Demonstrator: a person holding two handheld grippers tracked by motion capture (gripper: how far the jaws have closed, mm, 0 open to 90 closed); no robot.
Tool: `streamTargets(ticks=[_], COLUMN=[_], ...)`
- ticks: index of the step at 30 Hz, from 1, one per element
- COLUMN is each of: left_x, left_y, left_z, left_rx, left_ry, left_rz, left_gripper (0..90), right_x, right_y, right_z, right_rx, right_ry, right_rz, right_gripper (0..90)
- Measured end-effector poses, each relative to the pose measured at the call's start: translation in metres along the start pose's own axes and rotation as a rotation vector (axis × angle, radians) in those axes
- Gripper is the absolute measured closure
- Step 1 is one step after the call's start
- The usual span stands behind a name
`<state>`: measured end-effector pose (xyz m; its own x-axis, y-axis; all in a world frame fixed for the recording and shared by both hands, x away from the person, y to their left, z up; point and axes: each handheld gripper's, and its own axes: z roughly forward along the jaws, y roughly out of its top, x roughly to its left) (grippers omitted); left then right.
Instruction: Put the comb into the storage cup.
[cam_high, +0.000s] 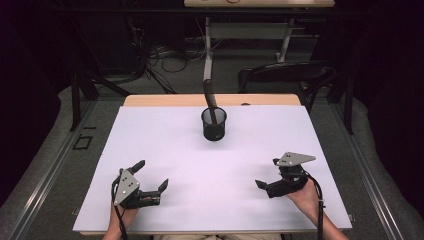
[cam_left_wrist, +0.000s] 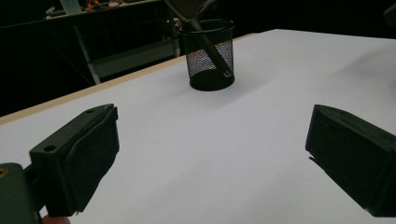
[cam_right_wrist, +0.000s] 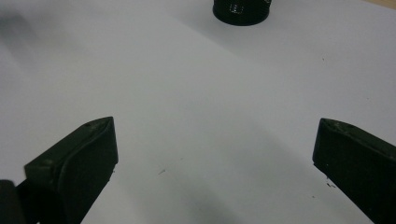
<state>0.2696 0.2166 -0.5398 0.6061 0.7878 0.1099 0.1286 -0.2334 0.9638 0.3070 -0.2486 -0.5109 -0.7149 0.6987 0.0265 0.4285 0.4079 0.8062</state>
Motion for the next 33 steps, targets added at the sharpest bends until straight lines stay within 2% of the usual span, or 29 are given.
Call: streamTargets(ticks=[14, 24, 33], left_x=[-0.001, -0.001, -0.001], left_y=[-0.001, -0.001, -0.001], left_z=[-0.003, -0.004, -0.003], left_rx=[0.002, 0.005, 0.005], left_ry=[0.005, 0.005, 0.001], left_rz=[-0.005, -0.003, 0.002], left_gripper=[2.8, 2.8, 2.7], right_x=[0.004, 0.007, 0.01], right_y=[-0.012, -0.022, -0.025], right_z=[-0.012, -0.018, -0.023], right_rx=[-0.038, -0.063, -0.085], right_ry=[-0.037, -0.047, -0.045], right_rz=[-0.011, -0.002, -0.014], right_gripper=[0.0, 0.0, 0.0])
